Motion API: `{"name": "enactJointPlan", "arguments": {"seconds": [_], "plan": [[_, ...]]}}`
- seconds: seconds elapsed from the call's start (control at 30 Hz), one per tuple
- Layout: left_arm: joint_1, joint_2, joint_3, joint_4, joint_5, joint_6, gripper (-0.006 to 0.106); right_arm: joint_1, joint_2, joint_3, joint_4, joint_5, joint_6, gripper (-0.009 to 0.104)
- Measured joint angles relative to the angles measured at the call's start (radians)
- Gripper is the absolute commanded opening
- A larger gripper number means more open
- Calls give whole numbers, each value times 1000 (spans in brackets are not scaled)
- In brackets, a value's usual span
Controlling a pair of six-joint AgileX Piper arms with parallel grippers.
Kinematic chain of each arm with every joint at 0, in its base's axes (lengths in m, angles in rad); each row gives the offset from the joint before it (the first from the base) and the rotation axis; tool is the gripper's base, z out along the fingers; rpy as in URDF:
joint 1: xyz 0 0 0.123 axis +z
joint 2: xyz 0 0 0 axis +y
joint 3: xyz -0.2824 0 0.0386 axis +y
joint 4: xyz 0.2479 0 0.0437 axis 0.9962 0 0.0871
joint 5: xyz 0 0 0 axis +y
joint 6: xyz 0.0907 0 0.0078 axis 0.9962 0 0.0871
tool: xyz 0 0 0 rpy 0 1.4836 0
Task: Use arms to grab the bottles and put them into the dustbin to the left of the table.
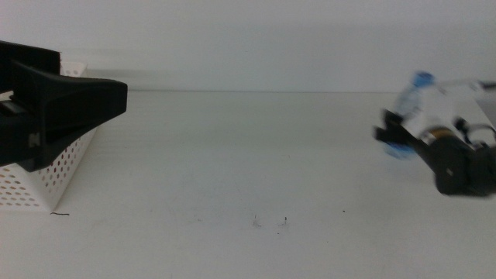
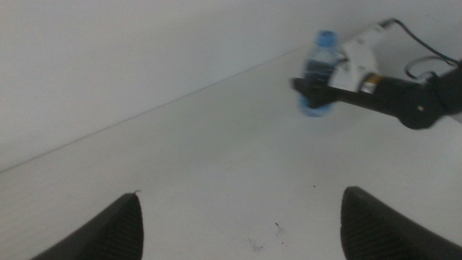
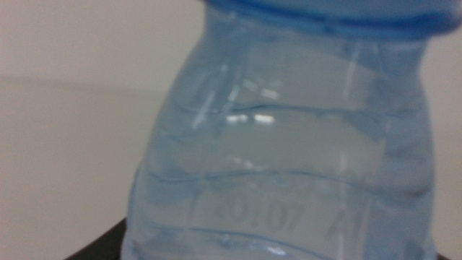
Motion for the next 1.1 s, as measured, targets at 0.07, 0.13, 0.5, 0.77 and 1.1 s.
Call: {"name": "enactJointPlan", "arguments": {"seconds": [0.07,0.13,0.5,0.77,1.1], "plan": [[0,0,0,0,0,0,94,68,-16,-78,-18,71,2,-3],[0,0,0,0,0,0,94,129,-16,-156,-25,120,2,-3],[0,0,0,0,0,0,94,451,164,-565,-38,309,2,-3],[0,0,0,0,0,0,94,559,343,-736,-40,324,2,-3],[0,0,0,0,0,0,94,602,409,-769,-40,334,2,-3]]}}
